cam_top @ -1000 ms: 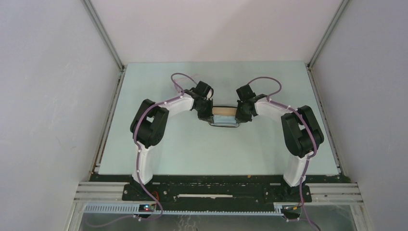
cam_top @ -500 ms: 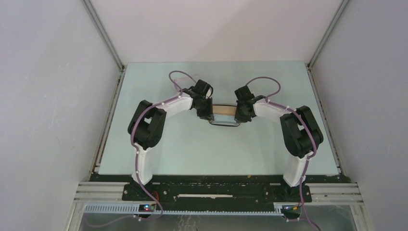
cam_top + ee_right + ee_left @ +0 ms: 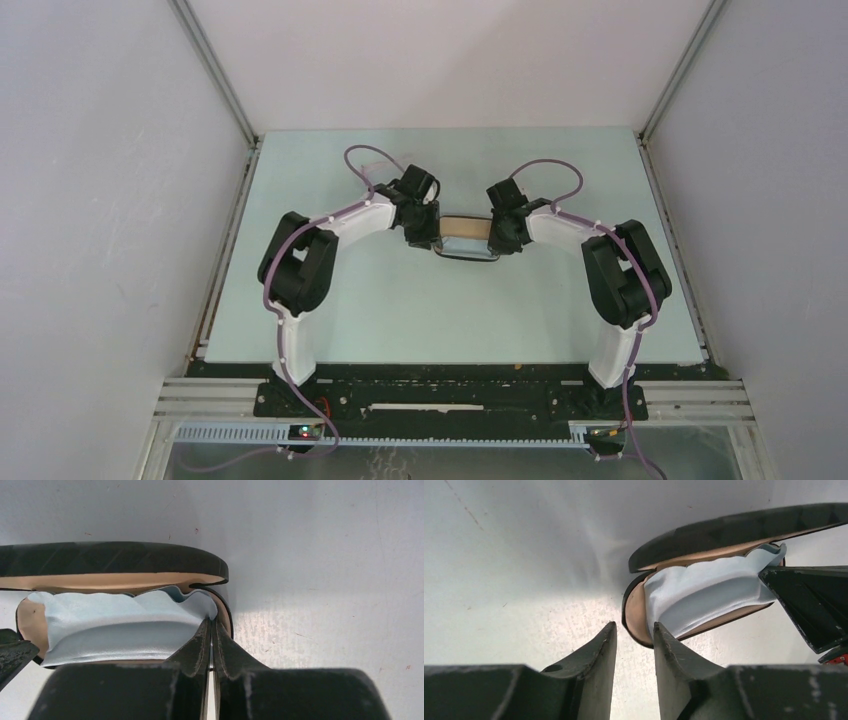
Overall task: Organize the sunglasses
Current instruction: Place the glasses cleaning cloth in the sunglasses case.
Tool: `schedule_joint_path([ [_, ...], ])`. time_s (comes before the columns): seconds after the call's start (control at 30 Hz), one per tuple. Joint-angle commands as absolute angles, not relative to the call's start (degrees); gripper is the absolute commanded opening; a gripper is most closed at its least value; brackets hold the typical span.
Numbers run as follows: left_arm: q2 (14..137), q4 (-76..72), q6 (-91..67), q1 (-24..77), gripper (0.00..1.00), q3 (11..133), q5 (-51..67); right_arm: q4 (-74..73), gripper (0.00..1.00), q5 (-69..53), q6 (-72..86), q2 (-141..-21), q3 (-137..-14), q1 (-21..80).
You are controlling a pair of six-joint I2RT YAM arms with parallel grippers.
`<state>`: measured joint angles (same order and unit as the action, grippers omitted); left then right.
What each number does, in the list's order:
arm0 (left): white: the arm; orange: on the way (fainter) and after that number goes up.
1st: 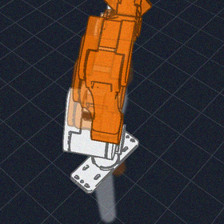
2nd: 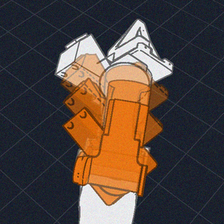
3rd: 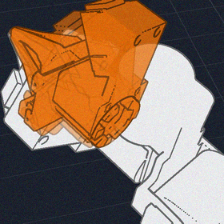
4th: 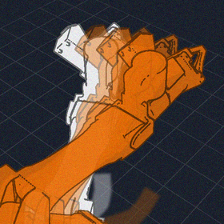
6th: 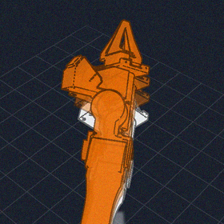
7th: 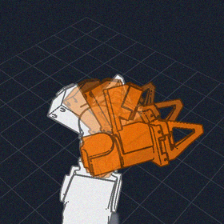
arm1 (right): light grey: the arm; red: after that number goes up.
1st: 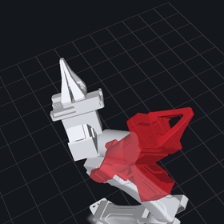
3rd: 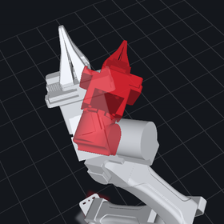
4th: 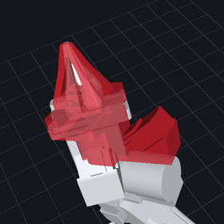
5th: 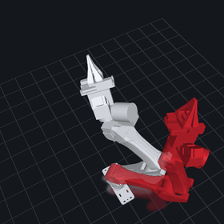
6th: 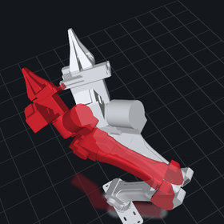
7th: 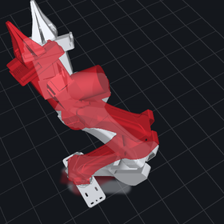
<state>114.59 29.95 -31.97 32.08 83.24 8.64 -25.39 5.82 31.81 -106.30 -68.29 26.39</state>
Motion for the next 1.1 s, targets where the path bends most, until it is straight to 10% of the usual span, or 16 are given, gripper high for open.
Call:
schedule_joint_path([
  [0.0, 110.8, 29.9, -32.9, 32.3, 0.39, 81.4, 7.3, -25.1, 0.11, 7.8, 31.7, -105.7, -68.1, 26.8],
  [0.27, 110.4, 29.1, -33.1, 32.6, 0.39, 80.3, 8.0, -25.5, 0.32, 8.6, 31.9, -103.5, -68.1, 26.8],
  [1.07, 103.3, 28.7, -33.2, 33.2, 0.38, 78.9, 4.3, -28.0, 0.46, 13.0, 32.7, -90.3, -66.6, 25.9],
])
